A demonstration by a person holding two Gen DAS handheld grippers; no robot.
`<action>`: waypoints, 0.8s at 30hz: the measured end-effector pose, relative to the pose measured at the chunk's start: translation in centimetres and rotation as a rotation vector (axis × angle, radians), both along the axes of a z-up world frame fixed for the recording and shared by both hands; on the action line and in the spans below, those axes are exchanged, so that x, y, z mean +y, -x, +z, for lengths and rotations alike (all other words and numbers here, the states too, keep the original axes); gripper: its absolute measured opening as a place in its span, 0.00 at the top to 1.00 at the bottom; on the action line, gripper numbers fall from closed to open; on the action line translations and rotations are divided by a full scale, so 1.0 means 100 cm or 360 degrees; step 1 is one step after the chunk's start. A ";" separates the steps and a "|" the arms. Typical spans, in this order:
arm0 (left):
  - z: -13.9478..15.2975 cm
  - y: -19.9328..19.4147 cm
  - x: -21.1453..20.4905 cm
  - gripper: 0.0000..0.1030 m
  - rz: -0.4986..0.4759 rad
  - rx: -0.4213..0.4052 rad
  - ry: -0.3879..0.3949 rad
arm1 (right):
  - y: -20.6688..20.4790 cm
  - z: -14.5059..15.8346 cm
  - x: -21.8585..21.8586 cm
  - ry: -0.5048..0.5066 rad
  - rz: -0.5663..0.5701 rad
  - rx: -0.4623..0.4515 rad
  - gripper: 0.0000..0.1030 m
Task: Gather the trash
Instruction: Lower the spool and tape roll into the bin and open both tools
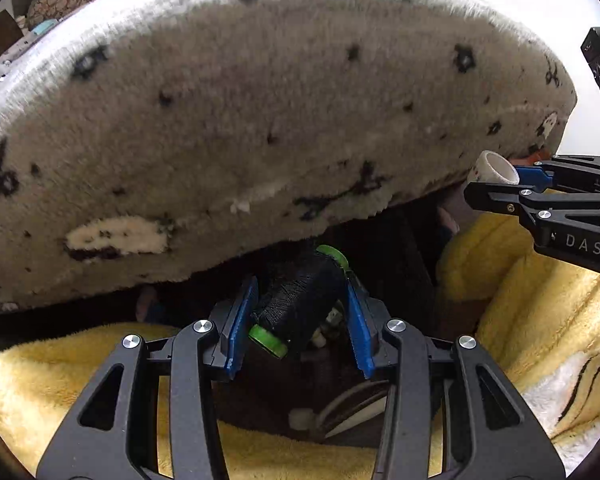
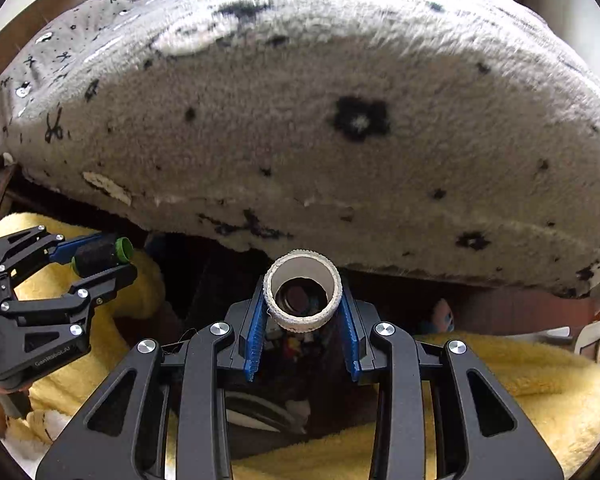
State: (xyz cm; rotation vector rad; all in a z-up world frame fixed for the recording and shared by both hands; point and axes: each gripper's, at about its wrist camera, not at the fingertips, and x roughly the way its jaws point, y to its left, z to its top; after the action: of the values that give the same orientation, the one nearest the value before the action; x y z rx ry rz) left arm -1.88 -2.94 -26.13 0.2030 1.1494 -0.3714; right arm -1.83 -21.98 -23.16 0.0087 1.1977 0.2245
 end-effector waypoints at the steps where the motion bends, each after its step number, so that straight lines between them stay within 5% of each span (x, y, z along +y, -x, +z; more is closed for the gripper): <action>1: -0.007 -0.002 0.000 0.60 0.0000 0.0033 -0.0002 | -0.001 -0.004 0.000 -0.0011 -0.0002 0.0020 0.68; 11: -0.070 -0.021 -0.007 0.60 -0.0031 0.0392 0.0059 | -0.018 -0.064 0.004 -0.0170 0.0012 0.0335 0.68; 16: -0.079 -0.024 -0.010 0.58 -0.0039 0.0416 0.0043 | -0.022 -0.070 0.004 -0.0178 -0.0016 0.0377 0.67; 18: -0.078 -0.025 -0.010 0.46 -0.0027 0.0400 0.0030 | -0.022 -0.070 0.007 -0.0181 -0.0027 0.0378 0.64; 21: -0.068 -0.028 -0.014 0.40 -0.0015 0.0367 0.0016 | -0.027 -0.066 0.004 -0.0168 -0.0059 0.0359 0.49; 24: -0.054 -0.028 -0.009 0.32 0.0008 0.0325 0.0029 | -0.027 -0.055 -0.003 -0.0170 -0.0087 0.0322 0.46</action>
State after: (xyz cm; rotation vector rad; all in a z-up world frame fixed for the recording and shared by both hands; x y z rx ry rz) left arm 0.93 -3.88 -31.52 0.1485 1.3466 -0.4048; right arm 0.89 -22.28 -28.61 0.1605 1.3840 0.2433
